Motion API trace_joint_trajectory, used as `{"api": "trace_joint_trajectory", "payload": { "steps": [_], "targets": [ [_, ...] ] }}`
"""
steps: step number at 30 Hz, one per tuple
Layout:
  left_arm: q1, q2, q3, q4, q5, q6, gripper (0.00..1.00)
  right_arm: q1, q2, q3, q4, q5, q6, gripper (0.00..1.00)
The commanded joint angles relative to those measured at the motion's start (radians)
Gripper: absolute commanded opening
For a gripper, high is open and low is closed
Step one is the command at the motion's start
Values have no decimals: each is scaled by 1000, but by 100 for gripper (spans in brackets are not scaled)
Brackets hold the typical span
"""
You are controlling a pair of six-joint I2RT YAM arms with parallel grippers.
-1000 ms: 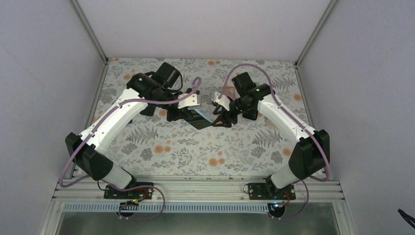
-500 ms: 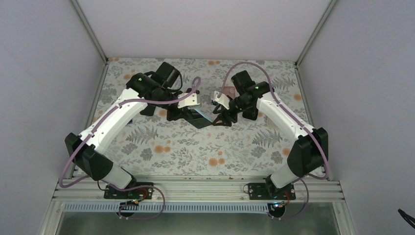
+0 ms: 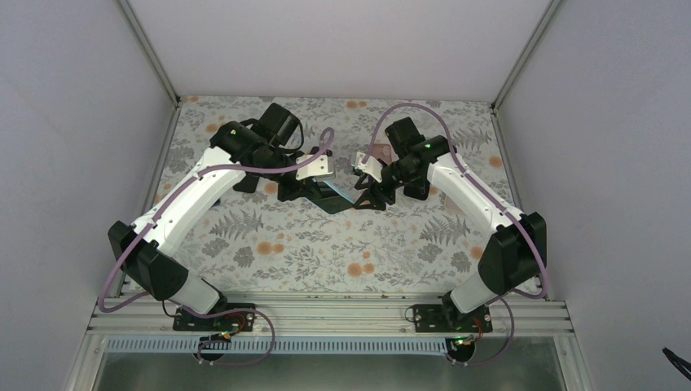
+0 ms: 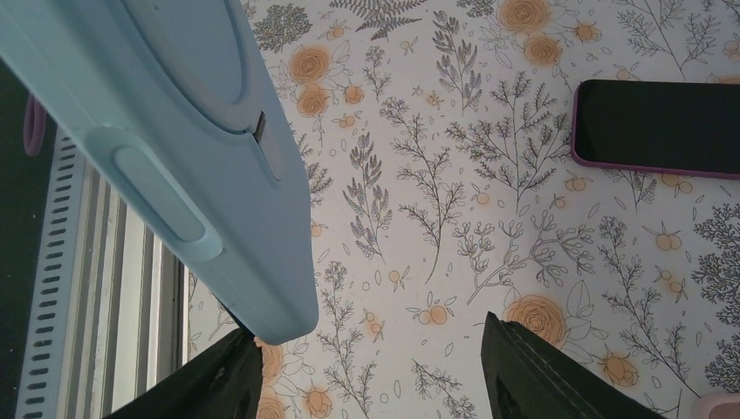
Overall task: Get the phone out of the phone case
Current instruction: Remove the phone case from the phone.
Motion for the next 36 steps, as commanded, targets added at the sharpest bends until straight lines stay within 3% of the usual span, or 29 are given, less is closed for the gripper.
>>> {"api": "trace_joint_trajectory", "payload": {
  "steps": [1, 24, 32, 36],
  "targets": [
    [-16, -51, 1, -14, 101, 8, 2, -2, 4, 2, 61, 25, -11, 65],
    [-16, -45, -2, -10, 118, 7, 2, -5, 4, 13, 122, 21, 45, 62],
    [-27, -8, 49, -79, 275, 61, 2, -4, 31, 66, 302, 111, 189, 62],
    [-33, 6, 89, -113, 347, 101, 2, 0, 64, 140, 299, 89, 207, 63]
  ]
}}
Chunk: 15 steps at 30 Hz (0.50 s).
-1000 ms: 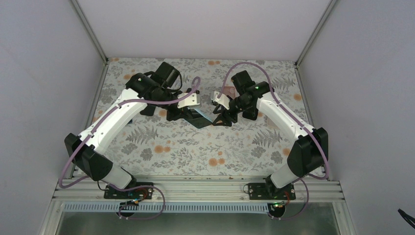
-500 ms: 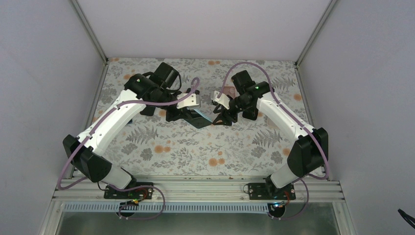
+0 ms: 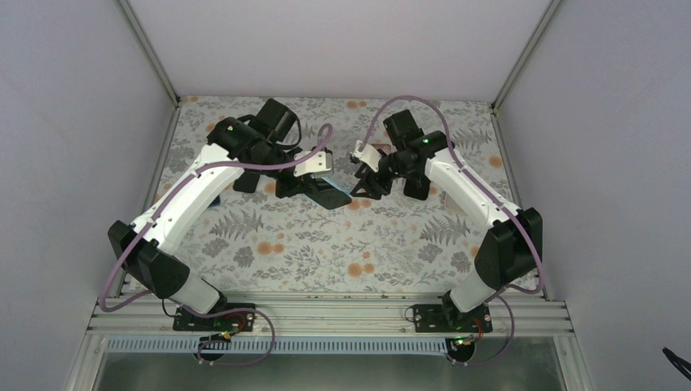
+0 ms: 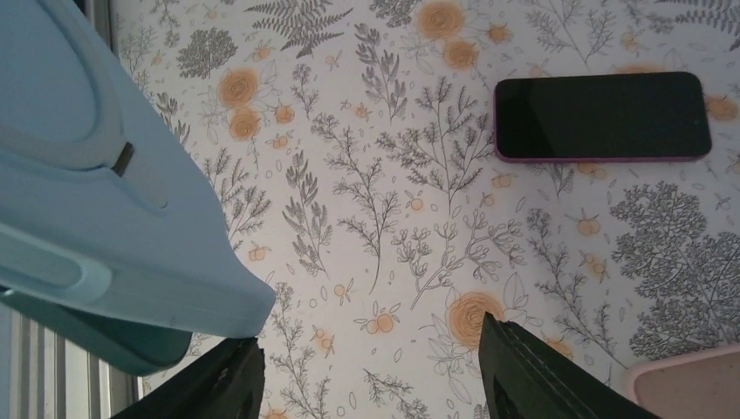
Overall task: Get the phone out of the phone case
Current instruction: Remove the phone case from the phone.
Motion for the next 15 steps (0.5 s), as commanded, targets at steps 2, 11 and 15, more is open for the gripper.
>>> {"api": "trace_joint_trajectory", "payload": {
  "steps": [2, 11, 15],
  "targets": [
    [-41, 8, 70, -87, 365, 102, 2, 18, 67, 166, 140, -65, 43, 65],
    [-27, 65, 130, -10, 358, 110, 2, 217, 94, 278, -15, -239, -26, 65],
    [43, 76, 150, 53, 369, 100, 2, 226, 103, 348, -112, -351, -53, 65]
  ]
}}
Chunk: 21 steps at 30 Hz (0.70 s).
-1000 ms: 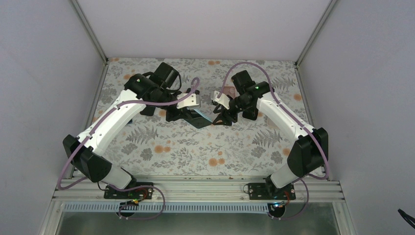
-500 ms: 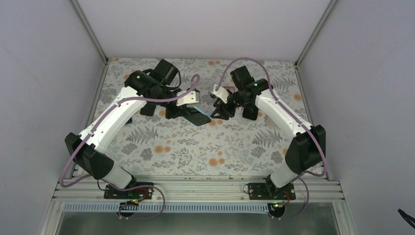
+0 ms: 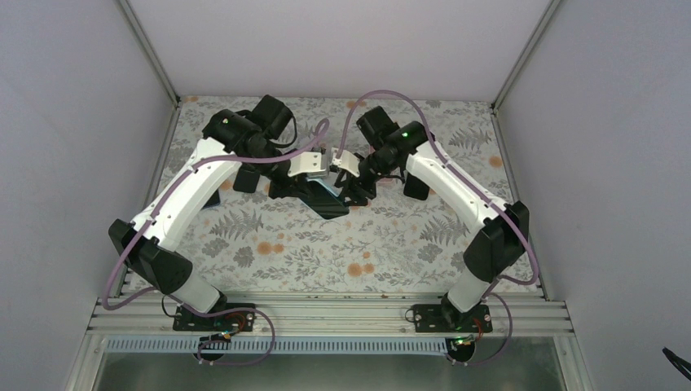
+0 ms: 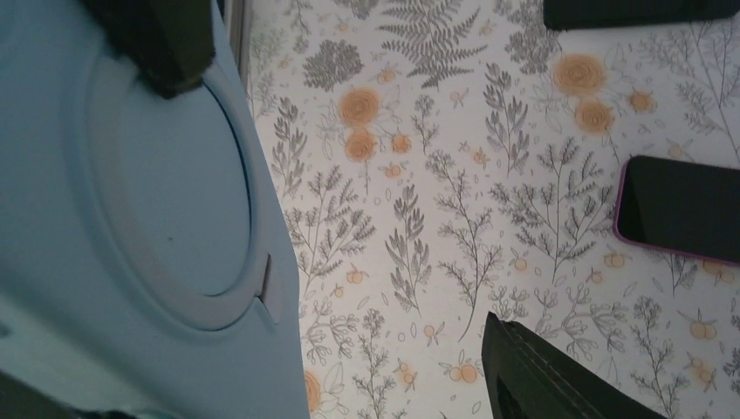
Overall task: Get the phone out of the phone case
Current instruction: Remove the phone case from the phone.
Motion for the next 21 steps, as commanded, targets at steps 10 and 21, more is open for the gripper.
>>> {"api": "trace_joint_trajectory", "payload": {
  "steps": [10, 21],
  "targets": [
    [104, -46, -97, 745, 83, -229, 2, 95, 28, 194, -39, -604, -58, 44],
    [126, 29, 57, 587, 69, -191, 18, 0, -53, 196, -88, -515, -57, 3]
  ]
}}
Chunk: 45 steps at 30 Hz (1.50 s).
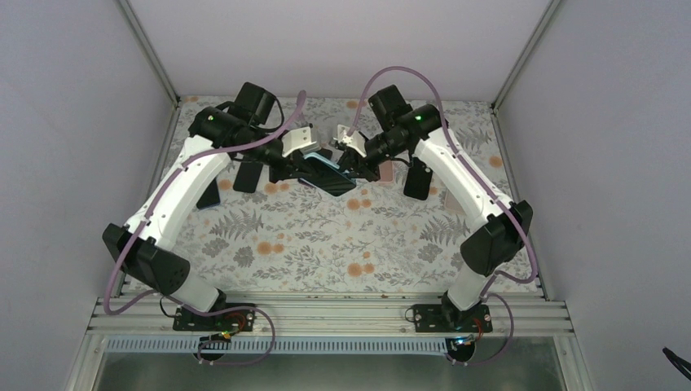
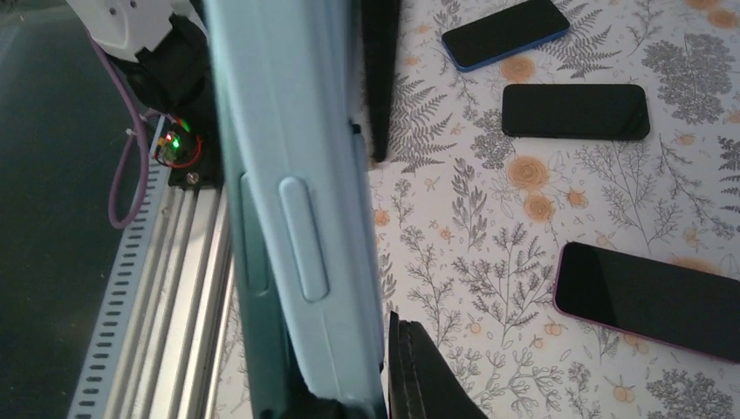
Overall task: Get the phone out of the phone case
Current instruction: Remove the phone case from the phone.
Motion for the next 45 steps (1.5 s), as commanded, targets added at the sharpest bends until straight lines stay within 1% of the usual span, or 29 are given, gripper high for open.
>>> {"api": "trace_joint_trajectory", "payload": {
  "steps": [1, 2, 3, 5, 6, 8, 9, 11, 13, 14, 16, 18, 19, 20, 22, 24, 26, 28, 31, 38, 45],
  "targets": [
    [10, 55, 105, 358, -59, -51, 24, 50, -97, 16, -35, -358, 30, 3],
    [9, 57, 129, 328, -61, -47, 31, 31, -105, 12, -30, -348, 40, 3],
    [9, 58, 153, 296, -60, -43, 40, 14, -115, 4, -17, -333, 61, 3],
    [9, 58, 196, 233, -63, -47, 73, -25, -140, -26, 19, -290, 109, 3],
    [8, 58, 222, 190, -65, -43, 84, -40, -154, -40, 43, -256, 131, 3],
    [7, 57, 301, 95, -73, -36, 95, -78, -180, -75, 86, -193, 176, 3],
    [7, 54, 342, 46, -80, -26, 99, -101, -191, -91, 111, -167, 202, 3],
    [6, 24, 418, -26, -125, -18, 100, -155, -203, -116, 159, -129, 251, 3],
    [6, -45, 427, 0, -199, -12, 100, -211, -205, -129, 198, -110, 300, 3],
    [7, -93, 387, 51, -251, -21, 100, -235, -204, -129, 224, -108, 332, 3],
    [5, -200, 266, 218, -345, -32, 100, -270, -199, -114, 288, -98, 413, 3],
    [3, -300, 119, 416, -447, -45, 100, -285, -193, -83, 374, -67, 527, 3],
    [1, -318, 84, 478, -522, -50, 100, -287, -190, -56, 422, -42, 591, 4],
    [-2, -309, 78, 508, -560, -57, 100, -287, -186, -42, 464, 0, 651, 3],
    [-33, -288, 36, 586, -747, -41, 100, -271, -172, 8, 533, 136, 775, 3],
    [-84, -299, -88, 736, -873, 32, 100, -244, -133, 110, 530, 244, 820, 3],
    [-129, -278, -156, 836, -941, 76, 100, -231, -90, 182, 523, 308, 880, 3],
    [-156, -246, -194, 911, -936, 81, 100, -221, -55, 219, 529, 340, 918, 3],
    [-203, -206, -256, 1077, -925, 95, 100, -211, -23, 215, 570, 376, 977, 3],
    [-254, -88, -279, 1317, -893, 14, 100, -197, 10, 217, 595, 413, 996, 3],
    [-280, 45, -193, 1288, -812, -53, 100, -197, 1, 193, 639, 427, 1003, 3]
  ]
}}
